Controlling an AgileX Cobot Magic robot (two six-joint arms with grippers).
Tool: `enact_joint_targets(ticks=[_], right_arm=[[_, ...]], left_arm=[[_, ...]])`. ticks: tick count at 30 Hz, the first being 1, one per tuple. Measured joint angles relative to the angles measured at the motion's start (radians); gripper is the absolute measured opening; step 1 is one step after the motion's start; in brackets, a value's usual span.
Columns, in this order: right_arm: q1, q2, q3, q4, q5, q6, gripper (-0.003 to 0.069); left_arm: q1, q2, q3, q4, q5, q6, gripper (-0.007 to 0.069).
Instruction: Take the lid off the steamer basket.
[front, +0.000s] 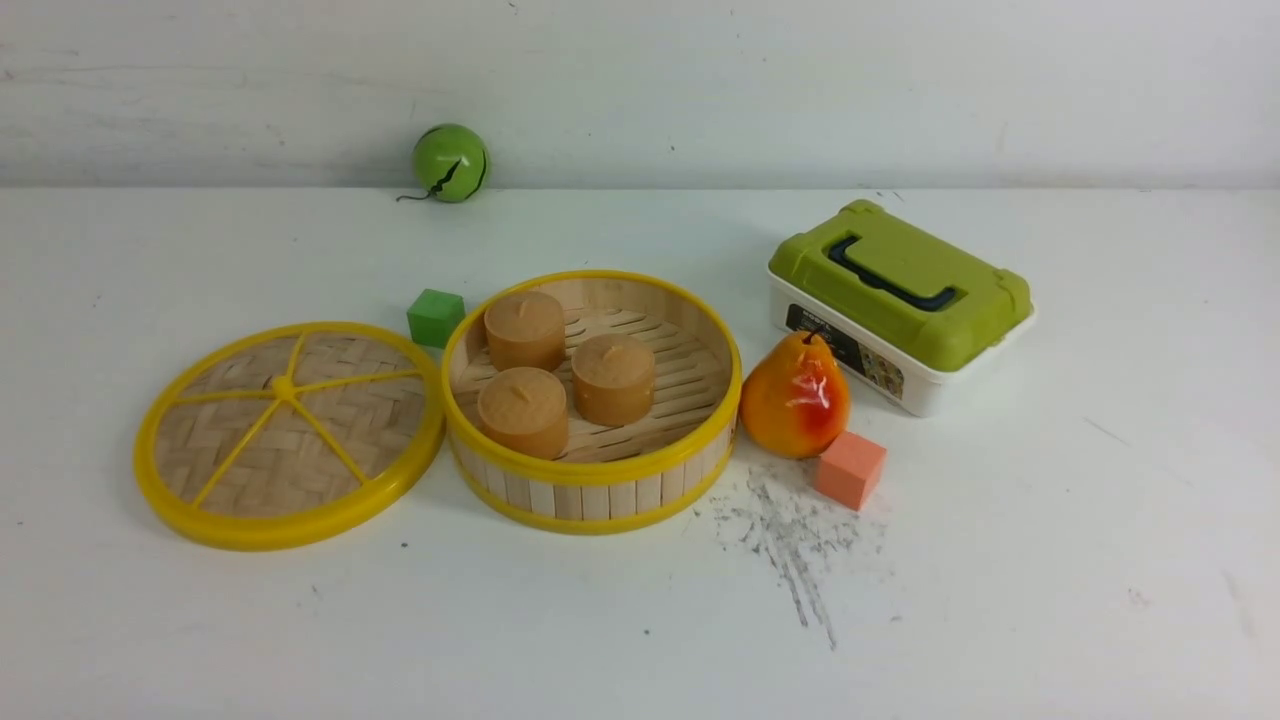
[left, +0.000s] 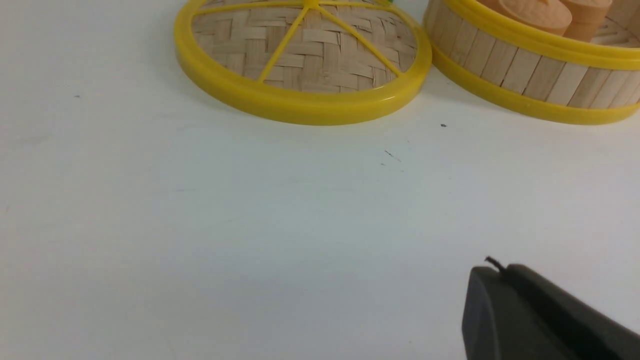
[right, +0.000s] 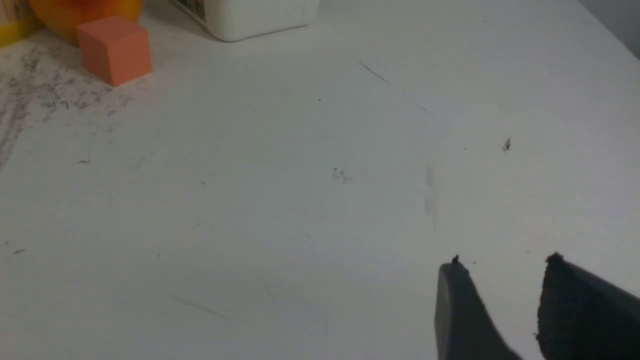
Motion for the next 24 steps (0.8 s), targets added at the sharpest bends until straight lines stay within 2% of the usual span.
enact_joint_targets(ticks=[24], right_arm=[[0.000,0.000,0.000,0.000,0.000,0.000,0.0240]], left_arm=[[0.000,0.000,0.000,0.000,0.000,0.000,0.0008]])
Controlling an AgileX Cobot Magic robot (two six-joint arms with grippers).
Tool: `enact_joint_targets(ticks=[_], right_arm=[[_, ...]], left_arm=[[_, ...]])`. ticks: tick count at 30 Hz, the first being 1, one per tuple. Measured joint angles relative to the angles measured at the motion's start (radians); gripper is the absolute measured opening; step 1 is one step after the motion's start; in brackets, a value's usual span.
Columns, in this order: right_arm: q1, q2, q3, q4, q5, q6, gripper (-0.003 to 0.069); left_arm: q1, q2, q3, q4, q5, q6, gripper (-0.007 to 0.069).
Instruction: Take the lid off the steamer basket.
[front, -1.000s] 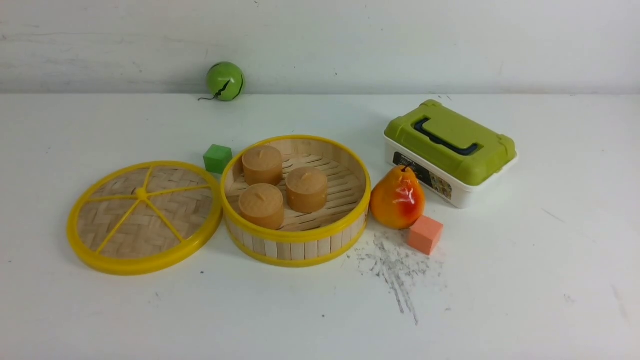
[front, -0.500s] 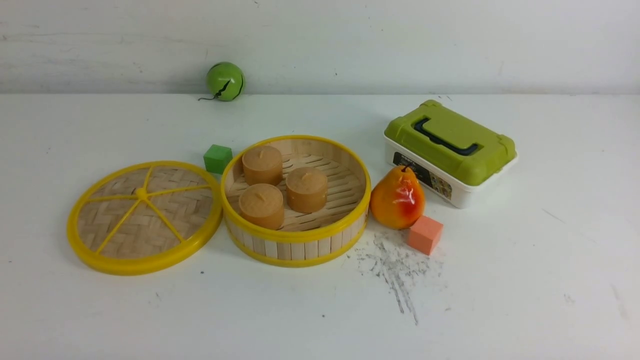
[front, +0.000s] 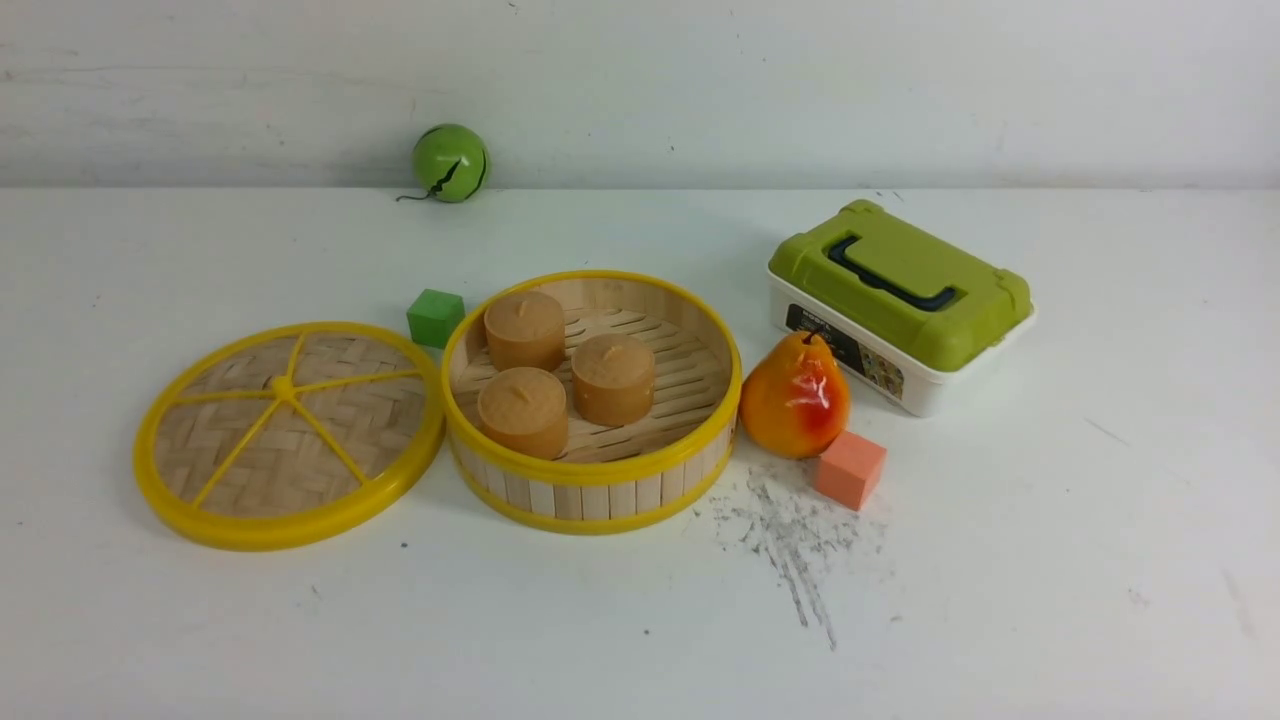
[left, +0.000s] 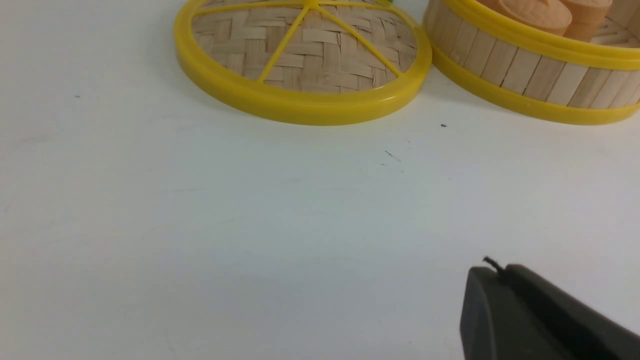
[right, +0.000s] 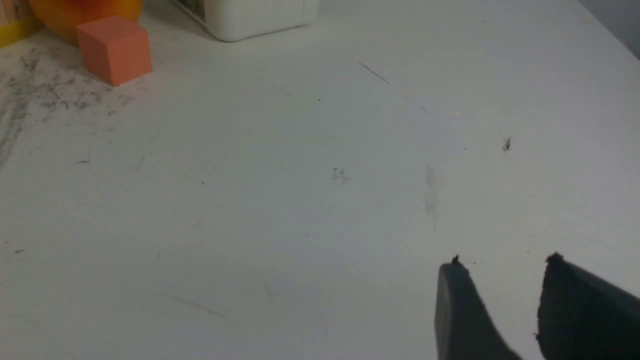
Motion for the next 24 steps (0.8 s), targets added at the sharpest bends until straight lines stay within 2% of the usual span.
enact_joint_targets(ticks=[24], right_arm=[[0.000,0.000,0.000,0.000,0.000,0.000,0.0240]], left_arm=[[0.000,0.000,0.000,-0.002,0.000,0.000,0.0029]])
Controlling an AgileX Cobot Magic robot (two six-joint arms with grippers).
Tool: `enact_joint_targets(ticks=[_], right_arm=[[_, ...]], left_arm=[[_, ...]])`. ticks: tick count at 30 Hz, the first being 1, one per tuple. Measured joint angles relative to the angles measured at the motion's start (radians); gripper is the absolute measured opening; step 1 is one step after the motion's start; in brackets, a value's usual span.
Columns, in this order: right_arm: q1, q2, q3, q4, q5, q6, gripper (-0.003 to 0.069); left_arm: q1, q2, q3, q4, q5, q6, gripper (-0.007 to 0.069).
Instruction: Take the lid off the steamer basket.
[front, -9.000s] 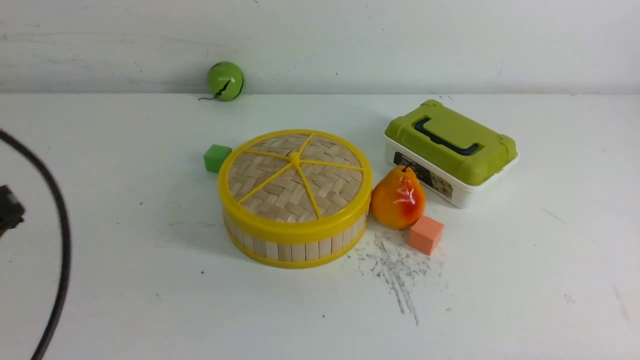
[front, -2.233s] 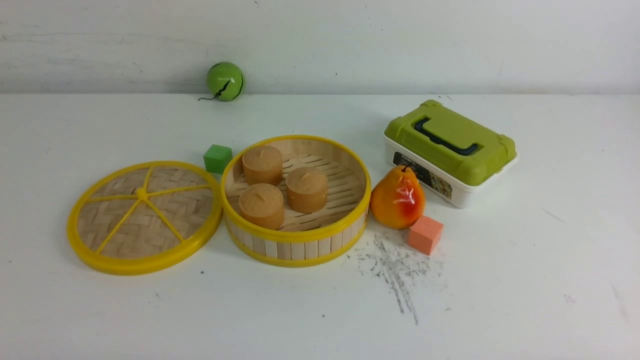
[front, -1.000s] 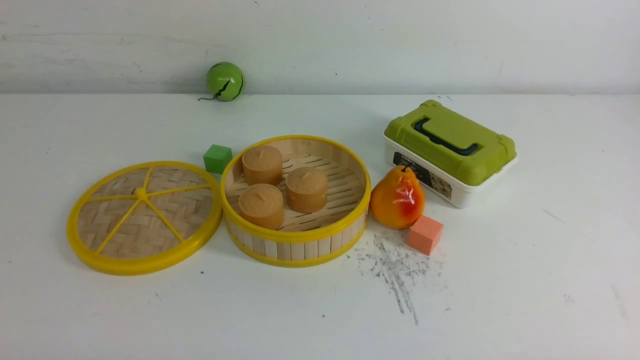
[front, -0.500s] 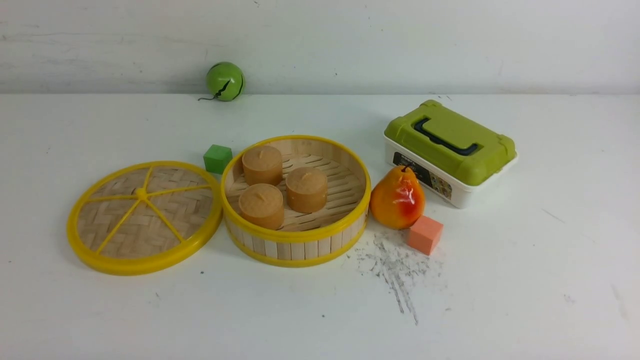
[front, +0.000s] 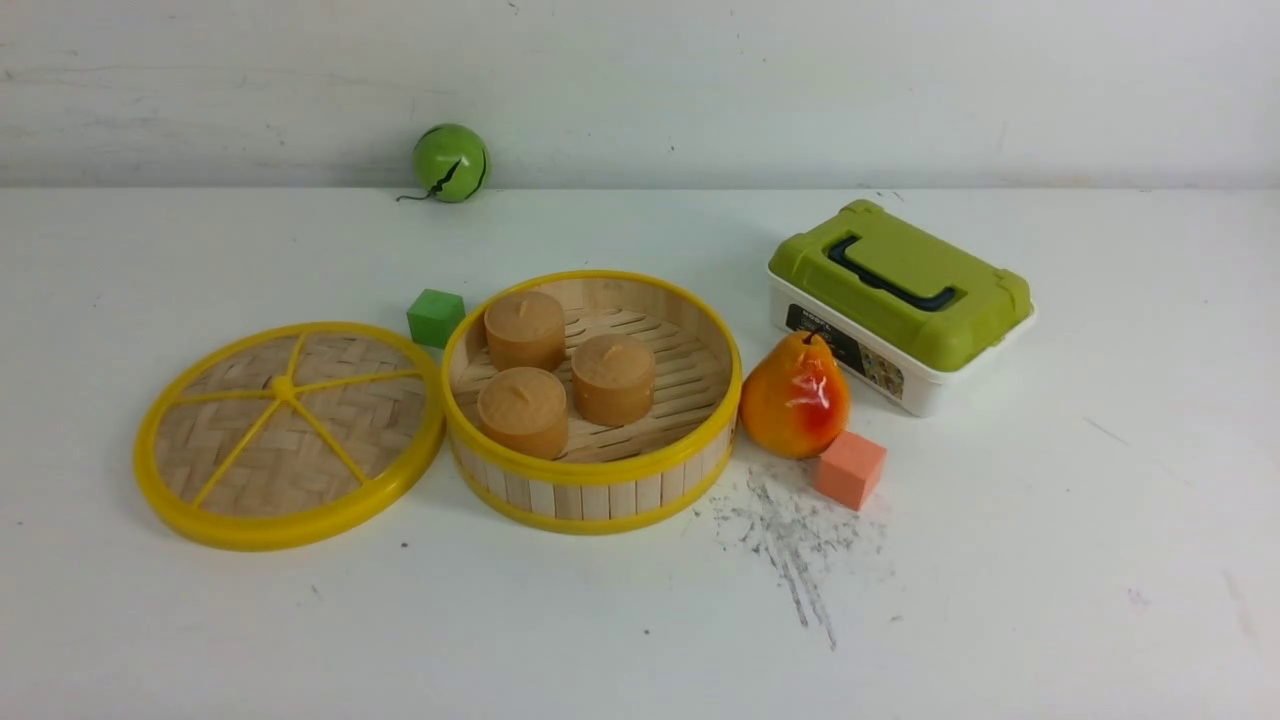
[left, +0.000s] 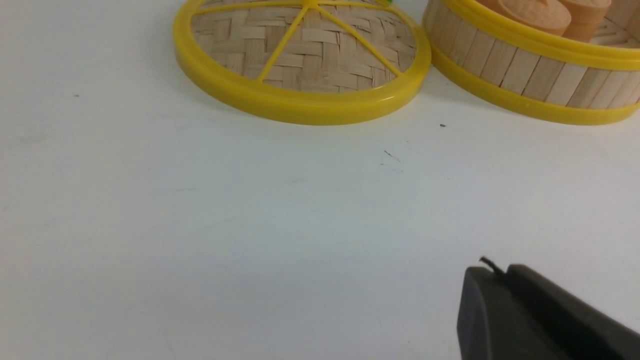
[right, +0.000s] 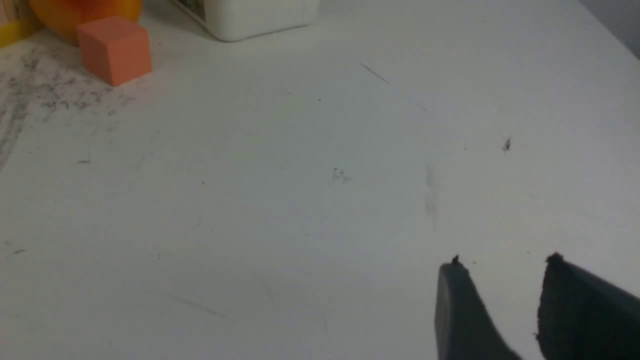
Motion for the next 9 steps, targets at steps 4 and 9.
enact_joint_targets(ticks=[4,9], right_arm=[[0.000,0.000,0.000,0.000,0.000,0.000,0.0240],[0.000,0.000,0.000,0.000,0.000,0.000,0.0240]], left_arm=[[0.000,0.000,0.000,0.000,0.000,0.000,0.0030],[0.000,0.000,0.000,0.000,0.000,0.000,0.0036]])
